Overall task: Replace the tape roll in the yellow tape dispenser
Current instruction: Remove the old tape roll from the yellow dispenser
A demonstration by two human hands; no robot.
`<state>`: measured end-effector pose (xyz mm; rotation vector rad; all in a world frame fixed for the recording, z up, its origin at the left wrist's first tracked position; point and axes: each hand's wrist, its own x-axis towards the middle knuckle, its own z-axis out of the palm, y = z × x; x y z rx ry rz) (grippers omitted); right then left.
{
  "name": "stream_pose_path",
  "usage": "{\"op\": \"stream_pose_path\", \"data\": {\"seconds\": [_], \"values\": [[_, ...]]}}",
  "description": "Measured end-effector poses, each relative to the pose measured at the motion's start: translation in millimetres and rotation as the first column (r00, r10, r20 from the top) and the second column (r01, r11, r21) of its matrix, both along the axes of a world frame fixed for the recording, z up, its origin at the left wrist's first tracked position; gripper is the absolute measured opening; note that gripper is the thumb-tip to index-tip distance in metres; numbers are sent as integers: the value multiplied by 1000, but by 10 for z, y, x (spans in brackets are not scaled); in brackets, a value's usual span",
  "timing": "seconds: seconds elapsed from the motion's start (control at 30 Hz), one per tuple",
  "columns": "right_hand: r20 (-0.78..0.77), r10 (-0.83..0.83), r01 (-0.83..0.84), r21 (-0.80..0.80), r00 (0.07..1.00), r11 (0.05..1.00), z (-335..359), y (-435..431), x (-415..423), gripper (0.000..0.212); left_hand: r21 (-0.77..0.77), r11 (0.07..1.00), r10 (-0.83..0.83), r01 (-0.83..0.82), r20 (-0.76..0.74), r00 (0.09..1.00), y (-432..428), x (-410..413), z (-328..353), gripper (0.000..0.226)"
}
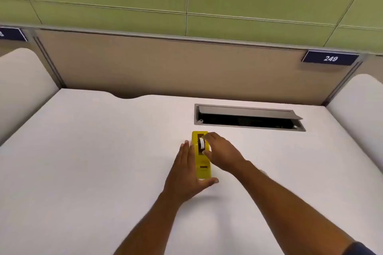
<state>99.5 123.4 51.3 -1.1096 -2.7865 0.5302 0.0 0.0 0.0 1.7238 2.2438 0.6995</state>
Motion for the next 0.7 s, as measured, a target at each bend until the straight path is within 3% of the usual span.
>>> {"op": "stream_pose_path", "data": {"seconds": [0.33, 0.53, 0.7], "values": [[99, 22, -27, 43, 995, 999, -282, 155, -166, 48, 40, 999, 24, -31, 157, 987, 145, -26, -484, 110], [124, 35, -54, 158, 992, 986, -352, 200, -238, 44, 105, 993, 46, -54, 77, 996, 67, 18, -691, 93], [92, -8, -7, 162, 996, 987, -364, 213, -271, 43, 140, 989, 44, -54, 69, 997, 84, -14, -687, 84]]}}
